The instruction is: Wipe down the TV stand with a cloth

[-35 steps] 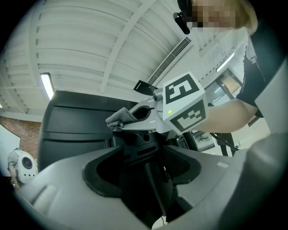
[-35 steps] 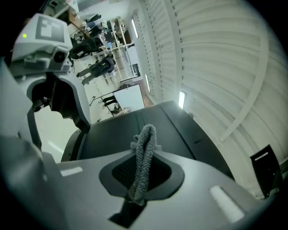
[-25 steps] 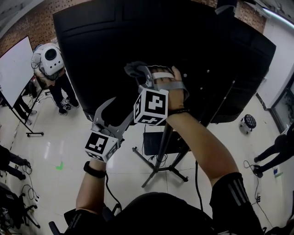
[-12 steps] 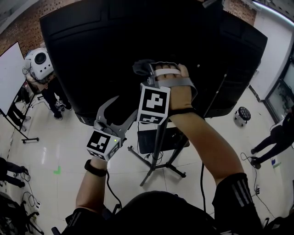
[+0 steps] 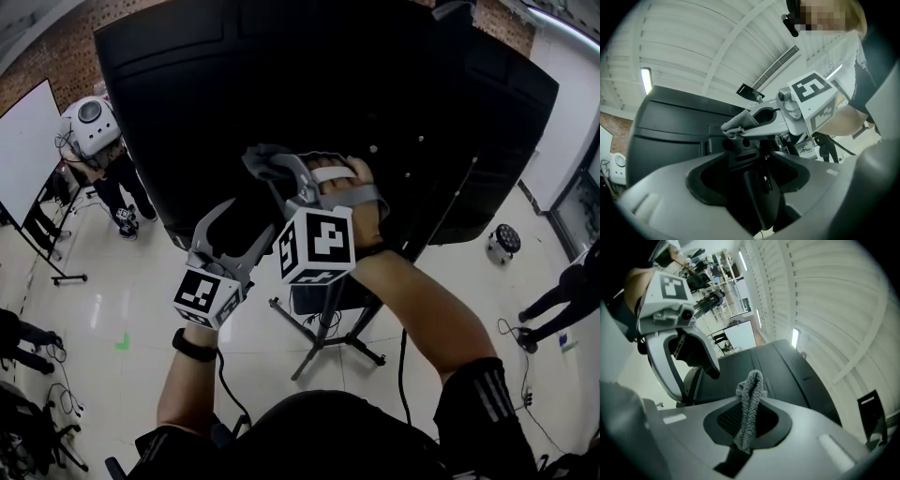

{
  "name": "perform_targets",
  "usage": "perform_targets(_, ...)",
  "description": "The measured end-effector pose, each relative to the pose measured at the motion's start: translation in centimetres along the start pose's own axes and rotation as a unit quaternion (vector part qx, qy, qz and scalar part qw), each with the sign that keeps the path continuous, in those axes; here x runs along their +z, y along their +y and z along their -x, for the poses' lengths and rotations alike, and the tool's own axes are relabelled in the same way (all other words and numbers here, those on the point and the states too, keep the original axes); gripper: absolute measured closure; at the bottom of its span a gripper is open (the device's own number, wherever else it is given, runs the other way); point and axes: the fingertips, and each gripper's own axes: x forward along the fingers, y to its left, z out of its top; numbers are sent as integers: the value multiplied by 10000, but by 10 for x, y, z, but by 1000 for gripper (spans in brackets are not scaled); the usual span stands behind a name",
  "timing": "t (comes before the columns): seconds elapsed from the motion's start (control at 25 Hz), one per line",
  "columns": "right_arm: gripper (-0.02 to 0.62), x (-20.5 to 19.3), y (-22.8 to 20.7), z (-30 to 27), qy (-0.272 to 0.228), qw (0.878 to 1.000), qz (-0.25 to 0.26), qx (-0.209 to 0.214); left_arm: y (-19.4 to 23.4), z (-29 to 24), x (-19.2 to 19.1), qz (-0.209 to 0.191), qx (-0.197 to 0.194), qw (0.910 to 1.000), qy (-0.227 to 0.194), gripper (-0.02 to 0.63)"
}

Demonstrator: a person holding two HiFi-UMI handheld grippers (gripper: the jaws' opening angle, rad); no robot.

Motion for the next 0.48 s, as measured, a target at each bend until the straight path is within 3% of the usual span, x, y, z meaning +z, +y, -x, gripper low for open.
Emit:
perform_targets(0.08,571,5,10,-10,-72,9995,302,-72,4,0,-5,-37,104,9999,87,311)
perform_targets(0.28,571,19,33,-34,13,9990,421,127,18,22,-14,57,308,9993,201,311)
perform_targets(0.48,571,6,45,-55,214,9979,571,221,22,34,-18,93,425,9987,270,311)
